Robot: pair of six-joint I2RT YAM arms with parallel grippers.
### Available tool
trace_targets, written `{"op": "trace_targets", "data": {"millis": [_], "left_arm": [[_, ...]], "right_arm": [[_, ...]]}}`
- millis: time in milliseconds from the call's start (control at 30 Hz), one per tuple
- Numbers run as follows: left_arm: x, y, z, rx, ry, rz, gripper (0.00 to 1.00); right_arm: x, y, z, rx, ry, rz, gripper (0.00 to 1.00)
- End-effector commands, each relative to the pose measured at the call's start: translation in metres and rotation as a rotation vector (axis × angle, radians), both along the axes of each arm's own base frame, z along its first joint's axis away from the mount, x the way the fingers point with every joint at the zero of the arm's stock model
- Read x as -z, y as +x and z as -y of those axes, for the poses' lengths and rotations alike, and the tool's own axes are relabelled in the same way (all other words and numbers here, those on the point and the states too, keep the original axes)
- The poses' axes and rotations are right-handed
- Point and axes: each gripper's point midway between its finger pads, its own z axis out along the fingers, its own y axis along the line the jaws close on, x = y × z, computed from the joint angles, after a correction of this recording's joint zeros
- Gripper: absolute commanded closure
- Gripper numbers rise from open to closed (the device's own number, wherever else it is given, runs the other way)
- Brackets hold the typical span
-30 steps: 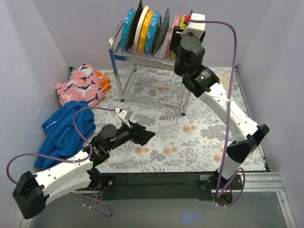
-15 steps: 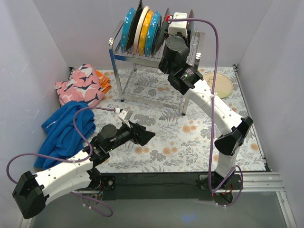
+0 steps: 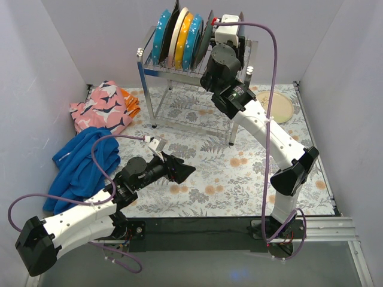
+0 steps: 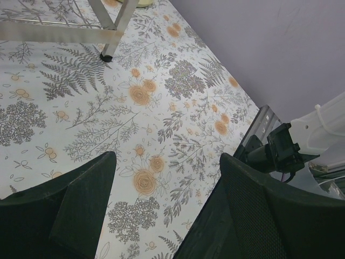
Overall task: Unload the plates from the dish rack
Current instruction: Unload the plate from the dish rack.
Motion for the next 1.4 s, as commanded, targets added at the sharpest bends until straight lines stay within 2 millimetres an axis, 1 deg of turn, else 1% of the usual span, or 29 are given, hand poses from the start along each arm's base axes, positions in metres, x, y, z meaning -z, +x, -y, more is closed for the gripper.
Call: {"op": "trace_targets", "data": {"millis": [0,167,300,500,533,600,633,667,700,733,767,933,967,1033,1067,1100,1133,1167,1233,1267,1367], "left_arm": [[-0.005,-0.003,-0.001,0.006,-0.014,0.018,0.24],[-0.007,-0.003,-0.001,0.005,-0.016,0.022,0.24],[-0.008,-0.003,-0.002,-0.003,-0.018,0.025,0.24],[-0.005,-0.002,-0.001,-0.001,-0.009,0.019,0.24],[-0.005,-0.002,-0.001,-0.001,-0.009,0.019,0.24],[-0.005,-0.002,-0.001,-0.002,-0.009,0.019,0.24],[-0.005,-0.001,-0.001,-0.002,-0.010,0.020,0.24],[-0.005,-0.002,-0.001,-0.002,-0.009,0.019,0.24],[-0.005,-0.001,-0.002,-0.004,-0.008,0.020,0.24],[-0.005,-0.001,-0.002,-0.005,-0.009,0.019,0.24],[-0.005,-0.001,-0.002,-0.005,-0.010,0.020,0.24],[-0.005,-0.001,-0.001,-0.004,-0.009,0.019,0.24],[-0.005,-0.001,-0.002,-0.005,-0.009,0.019,0.24],[-0.005,-0.001,-0.001,-0.004,-0.010,0.020,0.24],[-0.004,-0.001,-0.001,-0.004,-0.007,0.017,0.24],[-0.004,-0.001,-0.001,-0.002,-0.007,0.017,0.24],[-0.005,-0.001,-0.001,-0.001,-0.009,0.019,0.24],[-0.004,-0.001,-0.001,-0.002,-0.006,0.016,0.24],[-0.005,-0.001,-0.001,-0.001,-0.008,0.018,0.24],[-0.005,-0.002,-0.001,-0.001,-0.010,0.017,0.24],[-0.006,-0.002,-0.002,-0.001,-0.013,0.022,0.24]], "right_arm": [[0.003,0.002,0.010,0.044,0.063,0.030,0.48],[0.017,0.015,0.010,0.050,0.060,0.020,0.49],[0.018,0.019,0.012,0.052,0.076,0.028,0.51],[0.022,0.023,0.015,0.065,0.082,0.028,0.58],[0.022,0.023,0.015,0.059,0.084,0.030,0.63],[0.019,0.024,0.017,0.055,0.088,0.036,0.69],[0.018,0.024,0.017,0.054,0.087,0.037,0.78],[0.017,0.024,0.017,0.053,0.087,0.039,0.83],[0.014,0.023,0.017,0.045,0.088,0.043,0.92],[0.011,0.022,0.017,0.043,0.089,0.048,0.97],[0.008,0.021,0.018,0.041,0.092,0.053,0.99],[-0.009,0.017,0.021,0.032,0.097,0.082,0.99],[-0.014,0.016,0.022,0.027,0.100,0.093,0.99],[-0.021,0.016,0.020,0.017,0.107,0.108,0.99],[-0.029,0.014,0.021,0.015,0.111,0.123,0.99],[-0.033,0.012,0.020,0.014,0.111,0.132,0.99],[-0.035,0.012,0.018,0.018,0.105,0.136,0.99],[-0.044,0.008,0.019,0.022,0.133,0.175,0.99],[-0.048,0.004,0.017,0.032,0.101,0.176,0.99],[-0.055,0.002,0.018,0.039,0.120,0.206,0.99],[-0.065,-0.004,0.016,0.042,0.108,0.229,0.99]]}}
